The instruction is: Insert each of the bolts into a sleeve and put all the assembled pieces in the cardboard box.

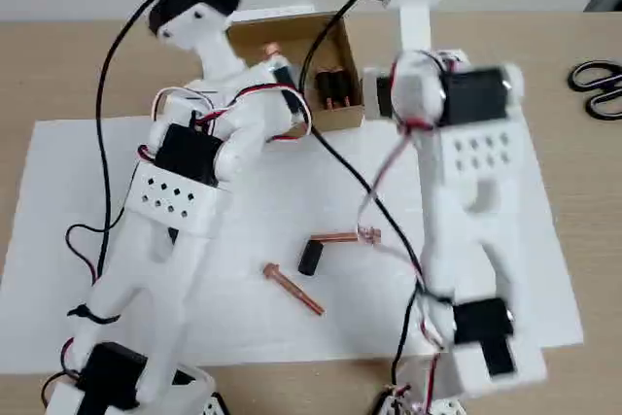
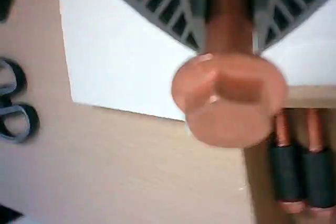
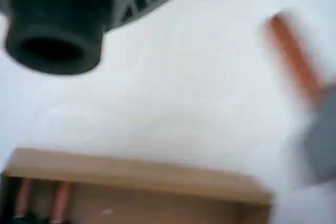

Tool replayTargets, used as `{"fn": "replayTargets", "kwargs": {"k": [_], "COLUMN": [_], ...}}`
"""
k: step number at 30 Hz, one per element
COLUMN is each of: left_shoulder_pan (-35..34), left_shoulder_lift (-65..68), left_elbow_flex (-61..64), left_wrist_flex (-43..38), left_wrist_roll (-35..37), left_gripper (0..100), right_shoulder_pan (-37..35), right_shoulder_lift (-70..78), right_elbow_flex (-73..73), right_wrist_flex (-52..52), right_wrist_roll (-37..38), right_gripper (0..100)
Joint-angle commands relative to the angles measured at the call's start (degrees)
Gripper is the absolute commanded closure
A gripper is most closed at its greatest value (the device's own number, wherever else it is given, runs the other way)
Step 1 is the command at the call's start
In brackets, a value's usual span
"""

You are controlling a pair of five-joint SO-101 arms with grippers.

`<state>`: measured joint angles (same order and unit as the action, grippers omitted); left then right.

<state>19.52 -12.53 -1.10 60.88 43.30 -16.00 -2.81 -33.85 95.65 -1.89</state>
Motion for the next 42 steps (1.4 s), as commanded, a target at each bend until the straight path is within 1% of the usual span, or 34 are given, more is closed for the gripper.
{"fn": "replayTargets", "kwargs": {"k": [1, 5, 8, 10, 14, 17, 21, 27, 30, 34, 39, 42], "left_shoulder_pan": [0.79, -1.32, -1.49, -0.97, -1.23, 0.18, 4.22, 5.8, 7.21, 7.3, 7.3, 7.3], "left_shoulder_lift": [-1.05, -4.84, -10.02, -12.57, -15.03, -15.91, -16.7, -17.14, -16.97, -16.97, -17.14, -17.23], "left_elbow_flex": [-3.65, -3.74, -3.47, -3.38, 0.13, 3.56, 5.85, 6.55, 6.55, 6.55, 6.29, 6.2], "left_wrist_flex": [0.09, -1.85, -3.08, -3.08, -3.52, -5.1, -4.84, -4.84, -4.13, -2.9, 0.18, 1.76], "left_wrist_roll": [-2.2, -3.69, -7.91, -8.53, -5.36, -2.2, -1.05, -0.97, -1.32, -1.05, -0.88, 2.29], "left_gripper": [99, 99, 99, 99, 99, 99, 99, 99, 99, 99, 99, 99], "right_shoulder_pan": [-3.12, -5.85, -9.19, -10.15, -9.89, -9.1, -9.1, -9.27, -11.21, -13.76, -13.41, -13.41], "right_shoulder_lift": [-7.52, -14.29, -25.1, -33.36, -46.99, -54.64, -59.56, -60.0, -60.0, -60.0, -60.0, -60.0], "right_elbow_flex": [4.48, 19.43, 31.74, 40.7, 58.11, 66.9, 72.18, 73.23, 73.23, 73.32, 73.32, 73.32], "right_wrist_flex": [1.36, -2.59, -10.24, -17.19, -30.11, -35.12, -37.05, -37.41, -36.88, -36.97, -37.41, -37.32], "right_wrist_roll": [0.44, 0.35, 0.44, 0.44, 0.26, 0.26, 0.26, 0.53, 0.53, 0.35, 0.26, 0.26], "right_gripper": [99.5, 99.5, 99.5, 99.5, 99.6, 99.7, 99.7, 99.7, 99.7, 99.7, 99.7, 99.7]}}
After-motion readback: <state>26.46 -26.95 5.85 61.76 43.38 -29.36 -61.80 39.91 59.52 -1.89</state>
